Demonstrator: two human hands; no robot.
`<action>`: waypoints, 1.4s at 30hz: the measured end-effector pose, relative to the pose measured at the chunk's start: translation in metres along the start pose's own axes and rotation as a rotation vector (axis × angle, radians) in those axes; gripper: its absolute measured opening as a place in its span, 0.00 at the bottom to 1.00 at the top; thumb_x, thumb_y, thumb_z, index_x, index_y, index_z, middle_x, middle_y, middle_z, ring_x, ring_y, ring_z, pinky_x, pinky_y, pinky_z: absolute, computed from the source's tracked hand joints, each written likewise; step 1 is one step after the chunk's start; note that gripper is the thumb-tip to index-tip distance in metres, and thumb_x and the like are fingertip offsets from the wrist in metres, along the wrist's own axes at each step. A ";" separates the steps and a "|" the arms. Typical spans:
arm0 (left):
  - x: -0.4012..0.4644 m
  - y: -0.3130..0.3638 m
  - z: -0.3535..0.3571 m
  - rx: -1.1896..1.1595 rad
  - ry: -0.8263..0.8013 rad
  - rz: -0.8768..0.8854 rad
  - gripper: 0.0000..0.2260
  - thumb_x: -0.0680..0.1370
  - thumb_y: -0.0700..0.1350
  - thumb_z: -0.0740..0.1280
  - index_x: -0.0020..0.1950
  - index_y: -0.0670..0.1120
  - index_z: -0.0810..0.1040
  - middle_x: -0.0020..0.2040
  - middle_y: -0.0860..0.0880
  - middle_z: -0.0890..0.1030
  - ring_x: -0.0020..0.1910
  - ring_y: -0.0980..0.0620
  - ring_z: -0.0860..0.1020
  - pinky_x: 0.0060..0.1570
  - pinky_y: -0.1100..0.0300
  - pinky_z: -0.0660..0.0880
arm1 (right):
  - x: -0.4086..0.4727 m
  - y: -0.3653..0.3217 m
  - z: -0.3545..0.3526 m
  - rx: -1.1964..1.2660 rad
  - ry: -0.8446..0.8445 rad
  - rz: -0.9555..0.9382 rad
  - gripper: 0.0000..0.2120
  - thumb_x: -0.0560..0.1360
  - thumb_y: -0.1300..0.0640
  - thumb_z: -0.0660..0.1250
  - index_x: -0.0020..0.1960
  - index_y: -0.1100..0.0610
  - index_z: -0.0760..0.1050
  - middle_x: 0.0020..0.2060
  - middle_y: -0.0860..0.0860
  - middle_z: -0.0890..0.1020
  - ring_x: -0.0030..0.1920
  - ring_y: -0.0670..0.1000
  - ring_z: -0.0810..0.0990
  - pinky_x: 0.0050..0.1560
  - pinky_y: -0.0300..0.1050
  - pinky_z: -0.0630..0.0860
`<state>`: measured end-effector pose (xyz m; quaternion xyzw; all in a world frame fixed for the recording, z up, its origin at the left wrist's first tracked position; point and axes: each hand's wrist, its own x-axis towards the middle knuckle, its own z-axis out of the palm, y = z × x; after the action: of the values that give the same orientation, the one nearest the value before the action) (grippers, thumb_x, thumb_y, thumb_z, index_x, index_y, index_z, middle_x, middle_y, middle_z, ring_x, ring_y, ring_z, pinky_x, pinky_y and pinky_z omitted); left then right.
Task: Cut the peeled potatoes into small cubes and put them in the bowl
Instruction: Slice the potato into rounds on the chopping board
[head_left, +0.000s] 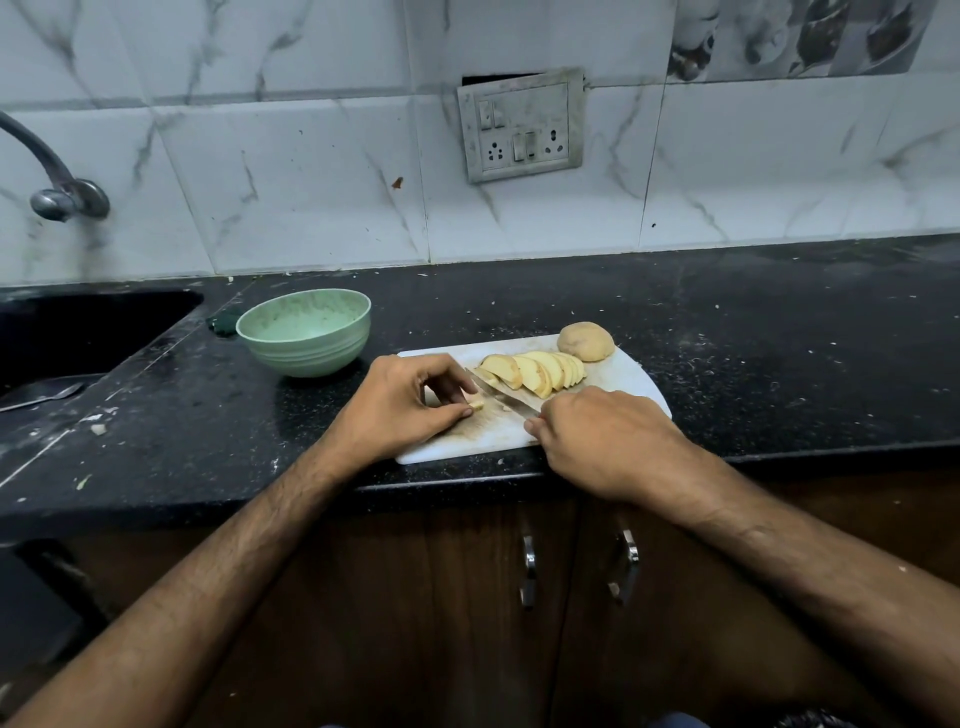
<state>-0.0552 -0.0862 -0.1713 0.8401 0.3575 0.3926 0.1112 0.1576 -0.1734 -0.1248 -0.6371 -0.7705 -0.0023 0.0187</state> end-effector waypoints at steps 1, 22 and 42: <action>0.000 0.000 0.000 -0.011 0.009 -0.016 0.11 0.70 0.40 0.80 0.48 0.48 0.82 0.37 0.55 0.85 0.39 0.56 0.83 0.38 0.64 0.76 | -0.001 0.002 -0.001 0.008 -0.003 0.002 0.16 0.84 0.44 0.50 0.47 0.52 0.69 0.47 0.53 0.76 0.43 0.54 0.72 0.45 0.49 0.70; -0.001 -0.002 0.003 -0.053 0.000 -0.048 0.17 0.71 0.39 0.80 0.48 0.47 0.73 0.36 0.54 0.85 0.38 0.54 0.83 0.40 0.46 0.76 | 0.012 -0.013 0.007 -0.016 0.030 -0.063 0.17 0.84 0.46 0.52 0.58 0.56 0.73 0.55 0.55 0.79 0.50 0.56 0.75 0.45 0.49 0.67; 0.012 -0.022 0.001 0.360 -0.167 0.230 0.09 0.80 0.57 0.68 0.59 0.62 0.80 0.61 0.63 0.75 0.61 0.60 0.72 0.55 0.54 0.57 | 0.003 0.047 -0.018 -0.536 0.322 -0.411 0.19 0.83 0.41 0.46 0.54 0.49 0.72 0.41 0.49 0.80 0.30 0.52 0.67 0.29 0.45 0.58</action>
<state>-0.0603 -0.0622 -0.1751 0.9112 0.3133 0.2615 -0.0568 0.2035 -0.1624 -0.1079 -0.4430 -0.8415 -0.3080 -0.0286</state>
